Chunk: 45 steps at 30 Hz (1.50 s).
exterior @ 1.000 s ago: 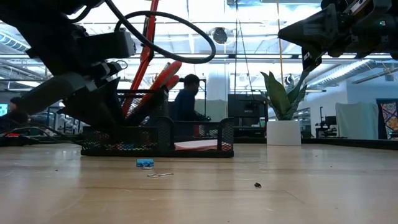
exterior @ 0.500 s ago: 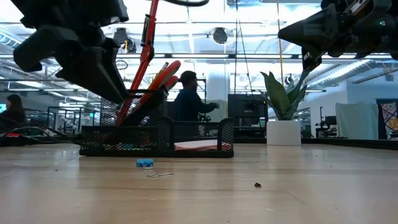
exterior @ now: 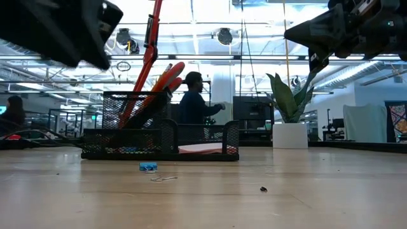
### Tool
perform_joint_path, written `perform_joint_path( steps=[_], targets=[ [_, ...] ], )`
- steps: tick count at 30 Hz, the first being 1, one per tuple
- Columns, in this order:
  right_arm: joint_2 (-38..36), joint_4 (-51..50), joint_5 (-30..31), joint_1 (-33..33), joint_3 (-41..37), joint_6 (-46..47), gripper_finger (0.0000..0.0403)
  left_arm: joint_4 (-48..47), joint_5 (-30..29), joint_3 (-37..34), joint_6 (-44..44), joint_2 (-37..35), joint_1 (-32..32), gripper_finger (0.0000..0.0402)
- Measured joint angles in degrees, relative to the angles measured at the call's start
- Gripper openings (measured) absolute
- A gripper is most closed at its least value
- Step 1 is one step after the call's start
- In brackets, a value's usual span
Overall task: Pick and place office supplies into organizer
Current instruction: Put the blue binder clip into the desk organizer
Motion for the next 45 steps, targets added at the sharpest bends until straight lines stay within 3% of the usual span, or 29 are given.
perform_joint_path(
  steps=[4, 7, 13, 19, 26, 30, 35, 45],
  targets=[
    [0.0, 0.2, 0.0, 0.0, 0.0, 0.1, 0.0004, 4.6, 1.6, 0.4, 1.0, 2.7, 1.2, 0.0148],
    [0.0, 0.2, 0.0, 0.0, 0.0, 0.2, 0.0004, 6.2, 8.0, 0.4, 5.4, 4.5, 3.0, 0.0148],
    [0.0, 0.3, 0.0, 0.0, 0.0, 0.2, 0.0004, 4.7, 14.1, 0.7, 18.3, 5.9, 6.1, 0.0149],
    [0.0, 0.2, 0.0, 0.0, 0.0, 0.0, 0.0004, -3.1, 22.5, 7.6, 23.7, 7.4, 11.0, 0.0154],
    [0.0, 0.2, 0.1, 0.0, 0.0, -0.4, 0.0004, -22.9, 20.8, 20.2, 33.6, 18.1, 12.4, 0.0154],
    [0.0, -0.1, 0.1, 0.0, 0.0, -0.4, 0.0004, -28.5, 18.2, 25.3, 37.9, 22.2, 12.4, 0.0154],
    [0.0, -0.4, 0.0, 0.0, 0.0, -0.4, 0.0004, -29.2, 18.1, 27.6, 42.9, 22.7, 12.6, 0.0154],
    [0.0, -0.6, 0.0, 0.0, 0.0, -0.3, 0.0004, -29.0, 24.5, 27.9, 48.6, 22.8, 16.8, 0.0154]
  ],
)
